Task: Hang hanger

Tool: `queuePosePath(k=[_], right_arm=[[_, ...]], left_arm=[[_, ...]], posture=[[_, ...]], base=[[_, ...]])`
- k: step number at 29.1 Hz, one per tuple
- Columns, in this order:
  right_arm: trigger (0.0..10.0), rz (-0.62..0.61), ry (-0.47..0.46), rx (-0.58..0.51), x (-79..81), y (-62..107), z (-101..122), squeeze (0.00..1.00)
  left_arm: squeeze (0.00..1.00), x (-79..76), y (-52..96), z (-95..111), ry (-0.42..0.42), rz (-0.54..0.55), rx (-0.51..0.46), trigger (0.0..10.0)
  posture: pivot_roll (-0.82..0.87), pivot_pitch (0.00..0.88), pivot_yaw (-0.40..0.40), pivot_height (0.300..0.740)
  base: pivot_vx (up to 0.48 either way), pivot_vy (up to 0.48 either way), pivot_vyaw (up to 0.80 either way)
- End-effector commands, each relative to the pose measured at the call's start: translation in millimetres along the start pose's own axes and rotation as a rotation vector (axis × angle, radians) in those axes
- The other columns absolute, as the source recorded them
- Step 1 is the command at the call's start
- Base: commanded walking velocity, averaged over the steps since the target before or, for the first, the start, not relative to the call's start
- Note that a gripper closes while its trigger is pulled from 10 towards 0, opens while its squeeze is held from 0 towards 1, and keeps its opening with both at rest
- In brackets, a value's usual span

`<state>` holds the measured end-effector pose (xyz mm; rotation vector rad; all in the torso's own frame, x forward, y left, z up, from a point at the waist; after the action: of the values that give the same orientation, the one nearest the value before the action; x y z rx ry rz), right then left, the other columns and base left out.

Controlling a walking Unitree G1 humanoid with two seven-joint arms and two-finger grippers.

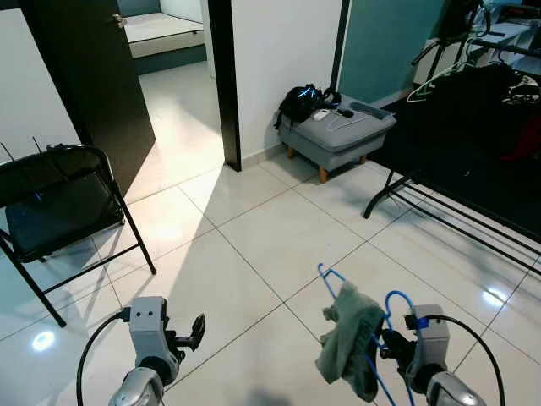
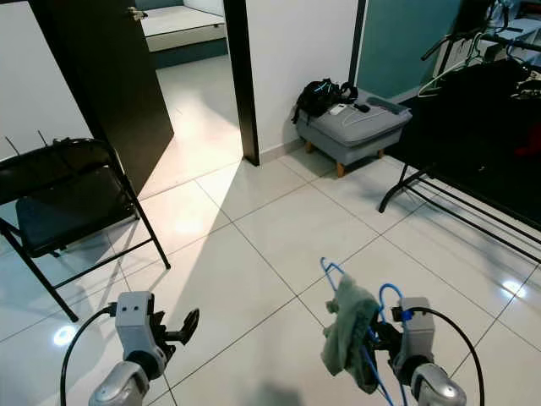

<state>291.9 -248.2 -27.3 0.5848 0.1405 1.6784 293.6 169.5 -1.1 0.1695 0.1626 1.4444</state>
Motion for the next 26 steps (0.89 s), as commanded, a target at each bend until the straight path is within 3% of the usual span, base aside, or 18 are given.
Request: queuePosePath(k=[1, 5, 6, 11, 13, 14, 15, 20, 26], right_arm=[[10.0, 0.043, -0.002, 0.001, 7.5, -4.2, 3.5, 0.0], [10.0, 0.241, 0.08, -0.018, 35.4, -16.3, 29.5, 0.0], [10.0, 0.241, 0.08, -0.018, 35.4, -16.3, 29.5, 0.0], [10.0, 0.367, 0.174, -0.041, 65.8, -27.1, 45.5, 0.0], [10.0, 0.422, 0.2, -0.11, 77.5, -25.5, 67.1, 0.0], [10.0, 0.422, 0.2, -0.11, 77.5, -25.5, 67.1, 0.0], [10.0, 0.468, 0.231, -0.169, 91.5, -17.1, 87.4, 0.0], [10.0, 0.479, 0.243, -0.2, 101.0, -10.0, 98.5, 0.0], [10.0, 0.449, 0.233, -0.227, 100.9, -15.0, 110.0, 0.0]], left_arm=[[0.0, 0.6, 0.4, -1.6, -0.029, -0.018, 0.002, 10.0], [0.0, -10.3, -2.2, 9.6, -0.112, -0.138, -0.068, 10.0], [0.0, -10.3, -2.2, 9.6, -0.112, -0.138, -0.068, 10.0], [0.0, -19.8, -3.3, 13.0, -0.125, -0.222, -0.096, 10.0], [0.0, -14.3, -15.3, 51.0, -0.102, -0.221, -0.168, 10.0], [0.0, -14.3, -15.3, 51.0, -0.102, -0.221, -0.168, 10.0], [0.0, -14.0, -20.8, 79.9, -0.082, -0.227, -0.221, 10.0], [0.0, -13.1, -22.6, 82.8, -0.033, -0.2, -0.231, 10.0], [0.0, 1.9, -28.3, 82.6, -0.007, -0.125, -0.231, 10.0]], posture=[[0.02, 0.041, 0.017, 0.735], [0.03, 0.033, 0.012, 0.735], [0.03, 0.033, 0.012, 0.735], [0.02, 0.021, 0.011, 0.735], [0.02, 0.011, 0.013, 0.735], [0.02, 0.011, 0.013, 0.735], [0.01, 0.001, 0.015, 0.735], [0.0, 0.0, 0.021, 0.735], [0.02, 0.0, 0.029, 0.735]], base=[[0.0, 0.0, 0.0], [0.0, 0.0, 0.0], [0.0, 0.0, 0.0], [0.0, 0.0, 0.0], [0.0, 0.0, 0.0], [0.0, 0.0, 0.0], [0.0, 0.0, 0.0], [0.0, 0.0, 0.0], [0.0, 0.0, 0.0]])
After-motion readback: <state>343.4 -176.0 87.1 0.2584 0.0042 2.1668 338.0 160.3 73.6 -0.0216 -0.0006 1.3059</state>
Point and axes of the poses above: a point about 5 cm out from each wrist's last joint towards the gripper, its own y axis pointing back from the gripper into the wrist, its own z axis along the axis of the wrist's last joint, x = y × z, the point moved 5 cm from there along -y, pointing out of the wrist towards the gripper, and after that the axes turned 12 degrees about -y, right-handed, at the moved point
